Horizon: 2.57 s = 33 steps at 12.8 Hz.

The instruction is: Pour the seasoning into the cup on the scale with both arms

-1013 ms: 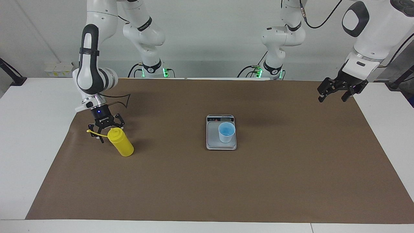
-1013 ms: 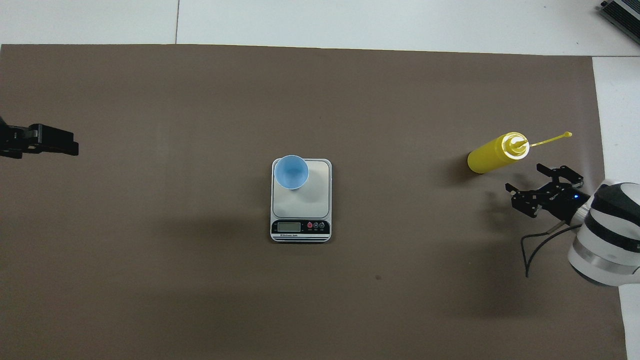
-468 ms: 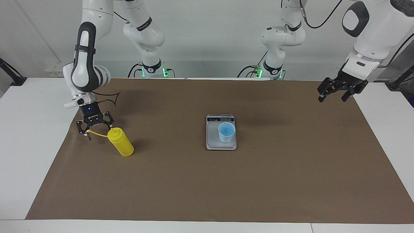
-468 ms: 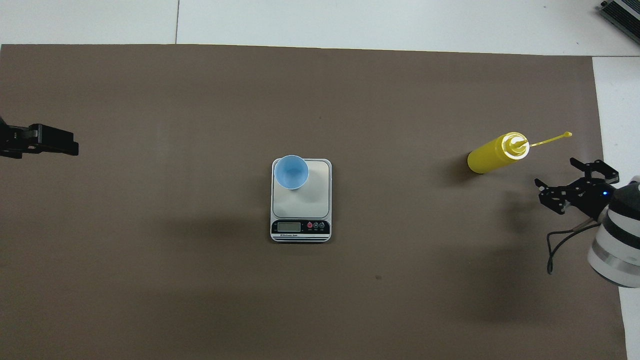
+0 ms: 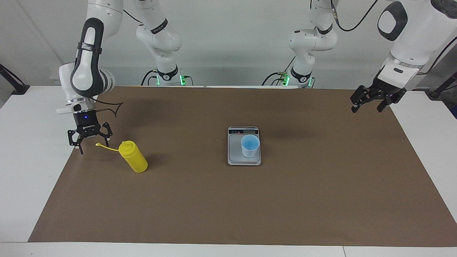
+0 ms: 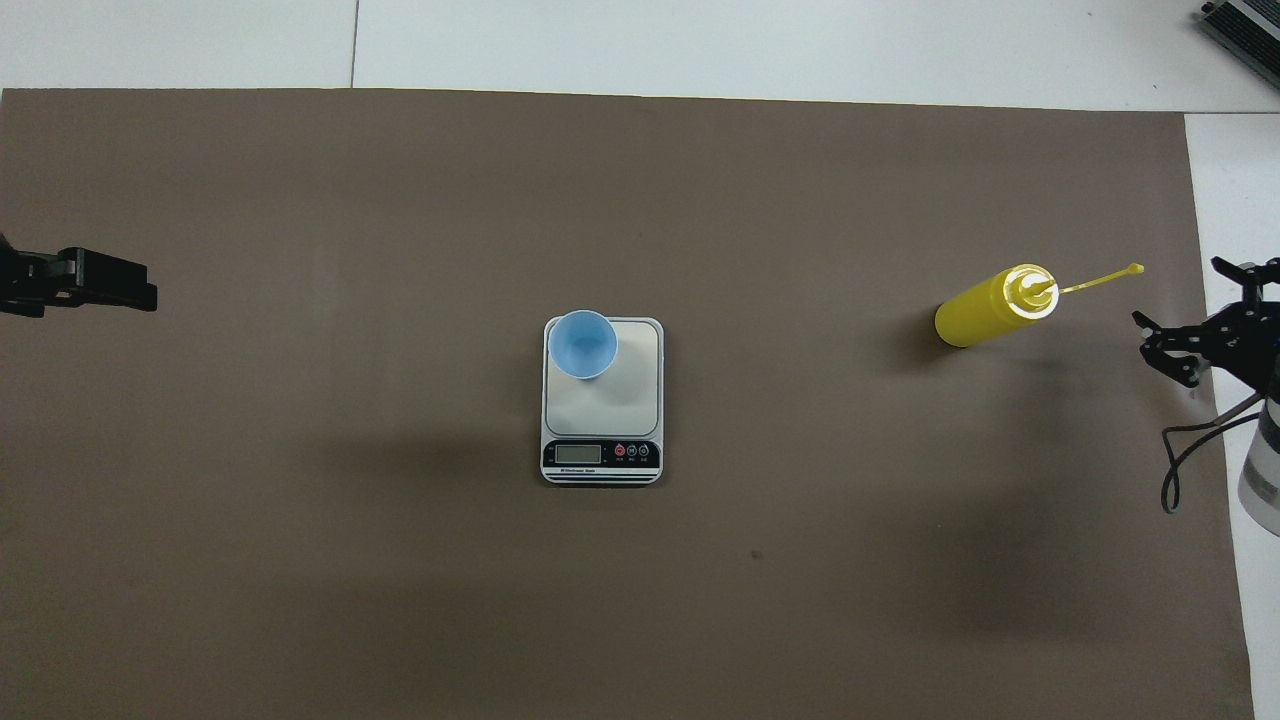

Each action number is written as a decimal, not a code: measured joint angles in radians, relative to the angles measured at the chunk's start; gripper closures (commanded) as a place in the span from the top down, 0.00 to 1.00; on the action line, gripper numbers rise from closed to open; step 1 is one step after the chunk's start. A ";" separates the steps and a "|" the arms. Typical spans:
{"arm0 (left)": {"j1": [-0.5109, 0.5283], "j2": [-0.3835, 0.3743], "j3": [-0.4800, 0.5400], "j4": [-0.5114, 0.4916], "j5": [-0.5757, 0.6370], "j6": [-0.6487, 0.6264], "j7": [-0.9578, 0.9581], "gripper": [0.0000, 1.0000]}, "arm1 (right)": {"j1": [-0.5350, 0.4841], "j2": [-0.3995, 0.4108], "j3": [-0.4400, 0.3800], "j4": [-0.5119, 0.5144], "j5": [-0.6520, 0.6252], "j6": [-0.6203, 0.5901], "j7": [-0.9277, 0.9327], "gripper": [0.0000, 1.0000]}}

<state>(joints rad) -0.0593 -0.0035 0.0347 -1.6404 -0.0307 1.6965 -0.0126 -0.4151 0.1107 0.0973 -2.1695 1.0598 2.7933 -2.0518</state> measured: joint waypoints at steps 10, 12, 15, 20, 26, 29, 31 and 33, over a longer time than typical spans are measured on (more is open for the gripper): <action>0.000 0.000 0.000 0.000 0.000 0.000 0.000 1.00 | 0.041 -0.021 0.005 0.156 -0.775 -0.227 1.016 1.00; 0.000 0.000 0.000 0.000 0.000 0.000 0.000 1.00 | 0.078 -0.044 0.009 0.187 -0.914 -0.327 1.280 1.00; 0.000 0.000 0.000 0.000 0.000 0.000 0.000 1.00 | 0.142 -0.063 0.010 0.256 -1.004 -0.504 1.603 1.00; 0.000 0.000 0.000 0.000 0.000 0.000 0.000 1.00 | 0.222 -0.066 0.013 0.418 -1.107 -0.794 2.007 1.00; 0.000 0.000 0.000 0.000 0.000 0.000 0.000 1.00 | 0.306 -0.097 0.025 0.495 -1.117 -1.011 2.290 1.00; 0.000 0.000 0.000 0.000 0.000 0.000 0.000 1.00 | 0.306 -0.125 0.044 0.495 -1.087 -1.051 2.315 1.00; 0.000 0.000 0.000 0.000 0.000 0.000 0.000 1.00 | 0.306 -0.145 0.049 0.495 -1.080 -1.092 2.320 1.00; 0.000 0.000 0.000 0.000 0.000 0.000 0.000 1.00 | 0.306 -0.160 0.049 0.495 -1.079 -1.109 2.320 1.00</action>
<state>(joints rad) -0.0593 -0.0035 0.0347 -1.6405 -0.0307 1.6964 -0.0126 -0.1091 -0.0495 0.1459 -1.6746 -0.0196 1.6841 0.2686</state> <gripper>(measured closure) 0.000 0.000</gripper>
